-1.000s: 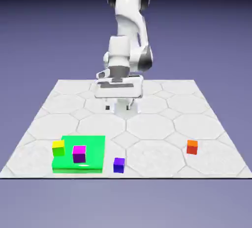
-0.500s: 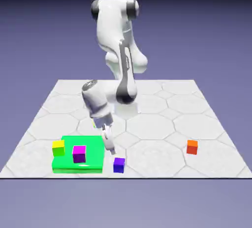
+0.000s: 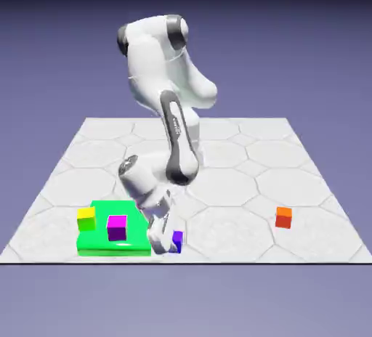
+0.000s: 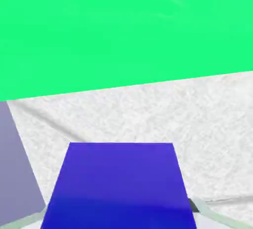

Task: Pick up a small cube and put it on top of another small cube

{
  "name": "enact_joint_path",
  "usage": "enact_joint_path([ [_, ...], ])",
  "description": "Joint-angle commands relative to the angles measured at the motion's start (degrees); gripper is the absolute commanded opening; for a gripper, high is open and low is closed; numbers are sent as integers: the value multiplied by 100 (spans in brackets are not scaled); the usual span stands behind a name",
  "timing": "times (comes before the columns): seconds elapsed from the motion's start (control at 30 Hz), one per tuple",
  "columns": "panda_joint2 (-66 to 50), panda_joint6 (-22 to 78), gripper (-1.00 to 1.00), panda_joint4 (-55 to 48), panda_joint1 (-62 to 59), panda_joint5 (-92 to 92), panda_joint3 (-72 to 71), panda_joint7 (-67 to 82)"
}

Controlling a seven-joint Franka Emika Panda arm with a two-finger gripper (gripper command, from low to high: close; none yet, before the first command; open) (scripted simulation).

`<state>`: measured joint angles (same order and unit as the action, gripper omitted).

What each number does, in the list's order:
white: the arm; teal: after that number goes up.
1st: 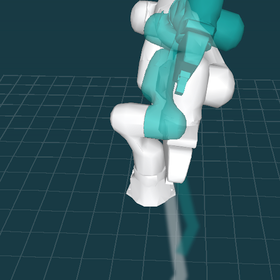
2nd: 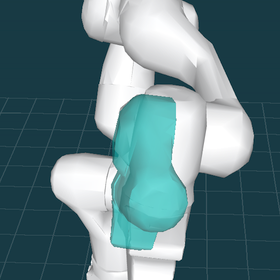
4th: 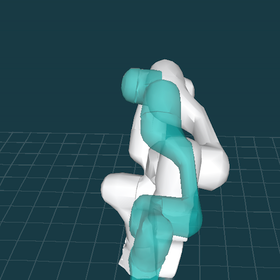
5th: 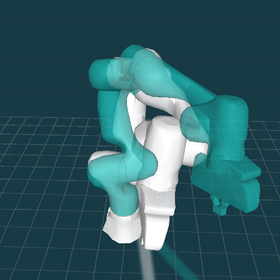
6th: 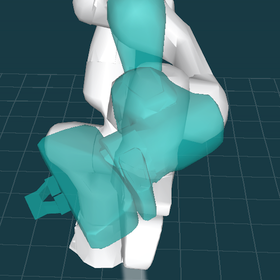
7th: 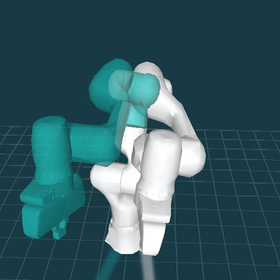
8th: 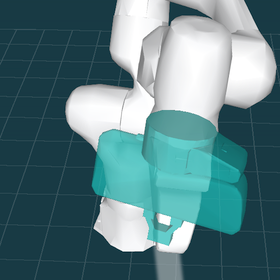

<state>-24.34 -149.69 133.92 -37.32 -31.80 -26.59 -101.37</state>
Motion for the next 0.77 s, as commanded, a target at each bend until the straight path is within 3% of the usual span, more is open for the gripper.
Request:
enact_joint_path([
  [0.0, 208, 180, -100, 42, -58, 11, -6, -32],
  [0.43, -138, 2412, -100, -954, 2578, 2979, -1889, 793],
  [0.6, -826, 1490, -100, -691, 3051, 3375, -1458, 580],
  [0.63, -826, 1490, 100, -691, 3051, 3375, -1458, 580],
  [0.73, -454, 1988, 100, -833, 2796, 3161, -1691, 695],
])
